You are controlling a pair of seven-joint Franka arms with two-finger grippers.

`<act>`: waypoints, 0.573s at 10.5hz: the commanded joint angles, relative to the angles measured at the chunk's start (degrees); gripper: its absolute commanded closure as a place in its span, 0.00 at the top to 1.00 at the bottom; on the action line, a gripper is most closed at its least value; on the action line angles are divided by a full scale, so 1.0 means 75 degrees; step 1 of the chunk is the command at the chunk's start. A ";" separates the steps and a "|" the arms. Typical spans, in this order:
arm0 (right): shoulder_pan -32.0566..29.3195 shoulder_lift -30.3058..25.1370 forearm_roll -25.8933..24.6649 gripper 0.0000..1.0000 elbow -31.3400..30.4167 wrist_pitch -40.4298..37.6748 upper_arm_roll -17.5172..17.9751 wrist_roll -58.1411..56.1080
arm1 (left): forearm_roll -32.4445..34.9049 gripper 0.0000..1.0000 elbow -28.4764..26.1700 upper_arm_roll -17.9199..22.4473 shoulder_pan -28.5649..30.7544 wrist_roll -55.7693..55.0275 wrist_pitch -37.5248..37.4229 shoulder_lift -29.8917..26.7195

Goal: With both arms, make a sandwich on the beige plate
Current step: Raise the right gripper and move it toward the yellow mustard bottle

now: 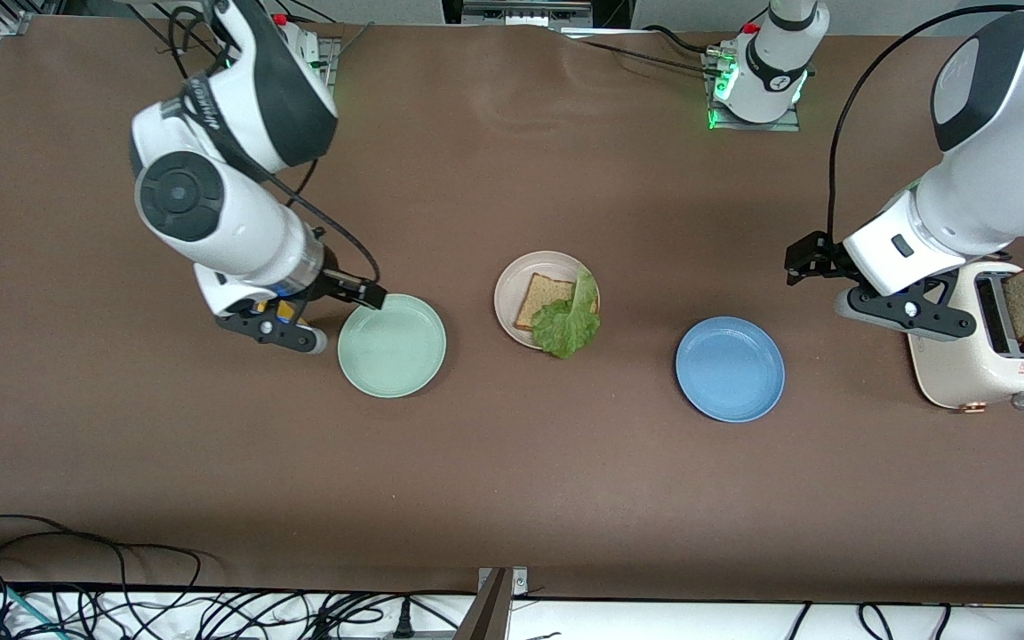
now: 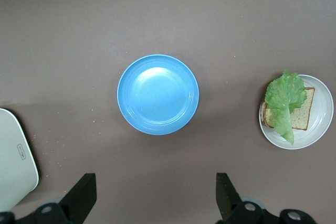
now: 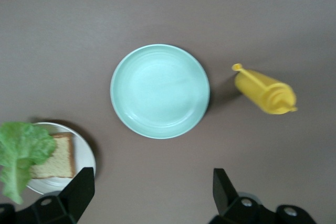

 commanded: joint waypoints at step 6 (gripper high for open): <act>-0.1049 -0.1903 0.0048 1.00 -0.2496 0.0424 0.0181 -0.3918 | 0.0248 1.00 -0.0014 -0.0022 -0.0021 -0.0089 -0.0111 -0.0118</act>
